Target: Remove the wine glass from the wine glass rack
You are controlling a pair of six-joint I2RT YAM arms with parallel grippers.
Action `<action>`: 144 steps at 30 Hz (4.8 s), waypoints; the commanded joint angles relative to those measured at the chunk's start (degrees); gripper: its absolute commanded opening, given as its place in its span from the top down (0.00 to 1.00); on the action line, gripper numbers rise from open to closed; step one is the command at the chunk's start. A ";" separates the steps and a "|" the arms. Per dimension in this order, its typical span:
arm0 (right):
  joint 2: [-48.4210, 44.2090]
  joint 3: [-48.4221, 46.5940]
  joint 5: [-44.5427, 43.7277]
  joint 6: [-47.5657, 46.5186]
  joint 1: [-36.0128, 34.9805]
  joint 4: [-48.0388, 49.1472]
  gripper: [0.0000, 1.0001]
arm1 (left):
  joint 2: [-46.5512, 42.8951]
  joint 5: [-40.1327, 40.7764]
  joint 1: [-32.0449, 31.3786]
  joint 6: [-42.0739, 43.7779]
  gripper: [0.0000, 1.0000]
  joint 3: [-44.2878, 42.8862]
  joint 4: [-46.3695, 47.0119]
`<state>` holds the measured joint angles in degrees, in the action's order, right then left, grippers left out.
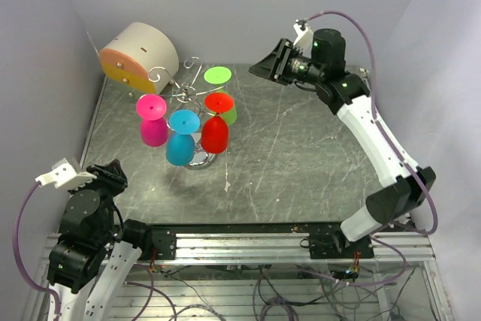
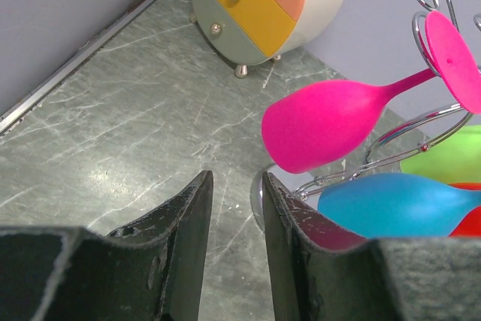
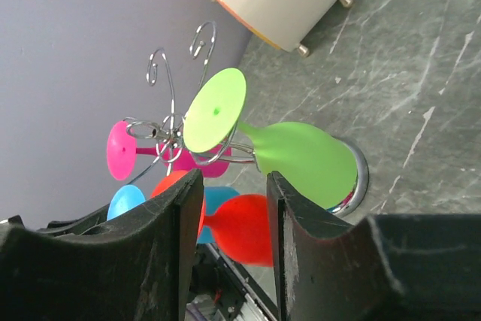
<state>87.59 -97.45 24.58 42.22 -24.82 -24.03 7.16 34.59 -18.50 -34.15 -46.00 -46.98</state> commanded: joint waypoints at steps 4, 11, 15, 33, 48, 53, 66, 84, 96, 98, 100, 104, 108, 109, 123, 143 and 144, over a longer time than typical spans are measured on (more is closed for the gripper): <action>6.83 -5.47 9.07 1.92 0.04 5.14 0.61 | -1.01 1.88 -0.48 -0.74 0.57 -0.11 0.19; 10.52 -5.61 11.56 3.48 -1.01 9.29 0.58 | -1.32 2.01 -0.48 -0.83 0.57 -0.14 0.05; 12.23 -6.03 12.36 3.53 -2.07 10.54 0.59 | -1.43 2.15 -0.47 -0.92 0.57 -0.10 -0.04; 18.25 -9.85 11.72 3.25 -3.13 10.82 0.62 | -1.67 2.51 -0.48 -1.14 0.58 -0.22 -0.30; 15.70 -8.72 10.34 5.22 -3.13 13.79 1.00 | -1.58 2.68 -0.48 -1.17 0.58 -0.23 -0.33; 13.99 -7.81 9.23 6.45 -3.13 13.89 1.00 | -1.55 2.76 -0.48 -1.21 0.58 -0.22 -0.34; 9.71 -2.95 11.89 11.30 -2.86 17.54 1.00 | -1.83 2.94 -0.48 -1.26 0.58 -0.32 -0.46; 12.66 -4.35 11.56 10.05 -6.47 17.27 1.00 | -1.85 2.95 -0.47 -1.28 0.58 -0.31 -0.53; 18.85 -8.69 5.92 9.84 -5.62 20.73 1.00 | -1.85 3.01 -0.48 -1.31 0.58 -0.25 -0.50; 18.16 -7.76 3.83 9.81 -5.22 21.91 1.00 | -1.83 2.94 -0.48 -1.27 0.58 -0.21 -0.43; 16.83 -6.64 1.92 9.58 -4.67 23.17 1.00 | -1.85 2.94 -0.48 -1.27 0.58 -0.22 -0.43; 13.40 -4.96 -2.61 7.96 -3.71 23.68 1.00 | -1.81 2.97 -0.48 -1.27 0.58 -0.19 -0.45; 10.06 -5.61 -7.64 3.99 -1.26 19.60 1.00 | -1.71 2.95 -0.48 -1.27 0.58 -0.19 -0.48; 9.12 -5.75 -9.17 2.43 -1.15 18.36 1.00 | -1.78 2.90 -0.48 -1.22 0.58 -0.23 -0.44; -23.03 8.21 -22.63 -29.43 -12.99 -1.97 1.00 | 18.52 -24.91 -0.46 -2.91 0.43 -20.15 0.53; -37.34 18.13 -20.41 -41.33 -17.11 -11.34 1.00 | 29.79 -60.72 -0.48 -17.61 0.41 -31.81 0.38; -36.42 17.64 -20.89 -42.47 -17.11 -10.04 1.00 | 29.95 -60.79 -0.48 -17.92 0.41 -31.45 0.09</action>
<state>48.75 -76.73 6.50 5.41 -41.71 -37.69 37.10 -21.21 -18.55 -49.78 -78.85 -46.11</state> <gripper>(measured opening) 0.010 0.594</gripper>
